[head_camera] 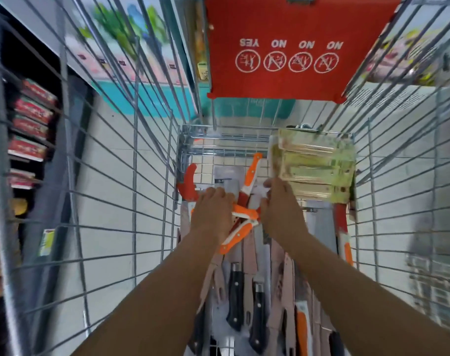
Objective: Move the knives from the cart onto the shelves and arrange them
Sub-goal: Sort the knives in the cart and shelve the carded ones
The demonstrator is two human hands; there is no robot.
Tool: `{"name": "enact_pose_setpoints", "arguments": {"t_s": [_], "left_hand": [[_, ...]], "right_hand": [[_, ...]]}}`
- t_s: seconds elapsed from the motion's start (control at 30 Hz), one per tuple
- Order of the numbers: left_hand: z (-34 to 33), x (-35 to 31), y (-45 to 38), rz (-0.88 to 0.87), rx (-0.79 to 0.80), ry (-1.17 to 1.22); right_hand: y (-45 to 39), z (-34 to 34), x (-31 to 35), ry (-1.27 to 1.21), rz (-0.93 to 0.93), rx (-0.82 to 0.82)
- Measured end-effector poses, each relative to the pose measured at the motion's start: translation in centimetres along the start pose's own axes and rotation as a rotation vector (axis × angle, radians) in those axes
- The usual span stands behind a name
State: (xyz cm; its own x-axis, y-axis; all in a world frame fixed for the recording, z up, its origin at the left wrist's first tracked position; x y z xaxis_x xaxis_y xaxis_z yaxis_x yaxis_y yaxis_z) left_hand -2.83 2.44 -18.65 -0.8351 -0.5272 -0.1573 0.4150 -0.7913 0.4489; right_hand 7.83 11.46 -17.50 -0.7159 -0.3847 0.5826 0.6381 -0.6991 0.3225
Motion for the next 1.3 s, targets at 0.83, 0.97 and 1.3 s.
{"name": "enact_pose_setpoints", "arguments": {"t_s": [0.83,0.97,1.3], "left_hand": [[-2.7,2.5,6.5,0.563,0.015,0.387],[-2.5,3.3,5.5,0.643,-0.033,0.46],[-2.2,3.0,4.3,0.659,0.044,0.626]], "right_hand": [[4.0,-6.5,2.2,0.345,0.07,0.213],[4.3,-6.3,1.9,0.406,0.073,0.248],[3.3,-4.0,2.0,0.325,-0.031,0.19]]}}
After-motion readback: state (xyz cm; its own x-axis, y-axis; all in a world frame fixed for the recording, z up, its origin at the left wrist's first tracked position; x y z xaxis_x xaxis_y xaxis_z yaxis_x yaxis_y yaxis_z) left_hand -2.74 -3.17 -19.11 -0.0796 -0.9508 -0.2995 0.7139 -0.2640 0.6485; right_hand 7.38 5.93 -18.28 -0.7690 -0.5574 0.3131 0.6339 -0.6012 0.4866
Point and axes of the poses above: each hand's wrist, its own y-axis away from the middle knuckle, its own z-axis out of the back of the hand, x = y × z, the point moved 4 cm from there along -y, towards the middle knuckle, and after that the axes turned 3 degrees about z, right-handed, at the moved point
